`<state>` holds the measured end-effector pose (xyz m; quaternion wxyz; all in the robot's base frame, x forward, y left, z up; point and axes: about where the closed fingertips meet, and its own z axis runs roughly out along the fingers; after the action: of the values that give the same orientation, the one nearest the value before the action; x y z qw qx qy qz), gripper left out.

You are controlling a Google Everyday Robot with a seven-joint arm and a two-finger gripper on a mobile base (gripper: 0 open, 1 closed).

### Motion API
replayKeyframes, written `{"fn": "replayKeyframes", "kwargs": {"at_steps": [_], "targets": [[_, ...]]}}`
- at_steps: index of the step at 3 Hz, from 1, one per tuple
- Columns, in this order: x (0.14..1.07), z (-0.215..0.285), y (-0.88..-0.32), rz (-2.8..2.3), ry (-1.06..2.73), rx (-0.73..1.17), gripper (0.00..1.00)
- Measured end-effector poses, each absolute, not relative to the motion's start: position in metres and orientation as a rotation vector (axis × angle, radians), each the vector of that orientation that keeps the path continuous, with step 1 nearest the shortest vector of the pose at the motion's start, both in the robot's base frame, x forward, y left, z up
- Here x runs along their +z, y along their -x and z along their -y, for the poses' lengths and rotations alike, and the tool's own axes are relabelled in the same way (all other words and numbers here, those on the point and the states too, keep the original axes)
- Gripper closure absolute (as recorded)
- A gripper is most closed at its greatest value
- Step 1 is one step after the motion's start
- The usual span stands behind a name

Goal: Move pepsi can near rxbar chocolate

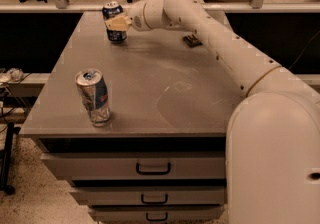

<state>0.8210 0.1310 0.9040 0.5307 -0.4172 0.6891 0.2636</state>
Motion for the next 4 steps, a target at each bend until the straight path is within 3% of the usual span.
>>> {"fn": "replayKeyframes", "kwargs": {"at_steps": [1,4], "targets": [[0.919,-0.098,-0.826,-1.636,0.932,0.567,1.0],[0.955,0.059,-0.856,-1.631,0.765,0.168,1.0]]}}
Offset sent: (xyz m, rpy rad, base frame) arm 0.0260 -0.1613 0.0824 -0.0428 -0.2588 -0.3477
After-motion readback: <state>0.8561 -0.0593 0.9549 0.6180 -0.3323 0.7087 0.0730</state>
